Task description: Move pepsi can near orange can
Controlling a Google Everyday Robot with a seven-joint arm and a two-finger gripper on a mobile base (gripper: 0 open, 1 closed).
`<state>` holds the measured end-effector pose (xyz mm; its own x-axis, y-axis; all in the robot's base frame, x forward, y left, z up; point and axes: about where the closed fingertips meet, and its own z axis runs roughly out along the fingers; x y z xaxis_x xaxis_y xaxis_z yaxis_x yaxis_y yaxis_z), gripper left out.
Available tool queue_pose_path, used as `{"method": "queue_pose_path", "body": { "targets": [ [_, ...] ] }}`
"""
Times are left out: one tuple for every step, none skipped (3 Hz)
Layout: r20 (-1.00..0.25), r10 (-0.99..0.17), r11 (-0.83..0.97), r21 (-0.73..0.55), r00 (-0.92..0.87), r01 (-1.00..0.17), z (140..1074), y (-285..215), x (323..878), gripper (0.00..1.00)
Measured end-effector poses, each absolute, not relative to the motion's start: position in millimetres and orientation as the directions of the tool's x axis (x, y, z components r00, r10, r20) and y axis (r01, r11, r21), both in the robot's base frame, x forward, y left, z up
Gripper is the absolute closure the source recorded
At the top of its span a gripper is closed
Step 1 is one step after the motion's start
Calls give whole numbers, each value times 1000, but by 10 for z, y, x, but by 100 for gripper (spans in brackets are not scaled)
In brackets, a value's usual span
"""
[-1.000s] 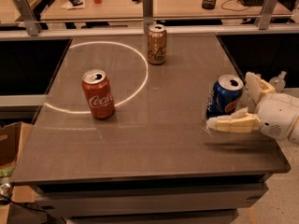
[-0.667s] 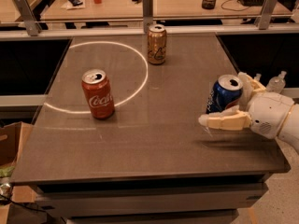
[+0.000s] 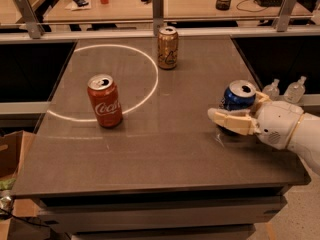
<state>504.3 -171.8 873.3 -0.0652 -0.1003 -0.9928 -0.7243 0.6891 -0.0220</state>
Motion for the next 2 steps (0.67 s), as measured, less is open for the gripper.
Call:
{"method": "queue_pose_path", "body": {
  "targets": [
    [-994,-97,677,-29,-50,-736,8738,-1664,5054,64],
    [-997,-81,656,-44,-11,-754,8767,-1582,5188,88]
  ]
}}
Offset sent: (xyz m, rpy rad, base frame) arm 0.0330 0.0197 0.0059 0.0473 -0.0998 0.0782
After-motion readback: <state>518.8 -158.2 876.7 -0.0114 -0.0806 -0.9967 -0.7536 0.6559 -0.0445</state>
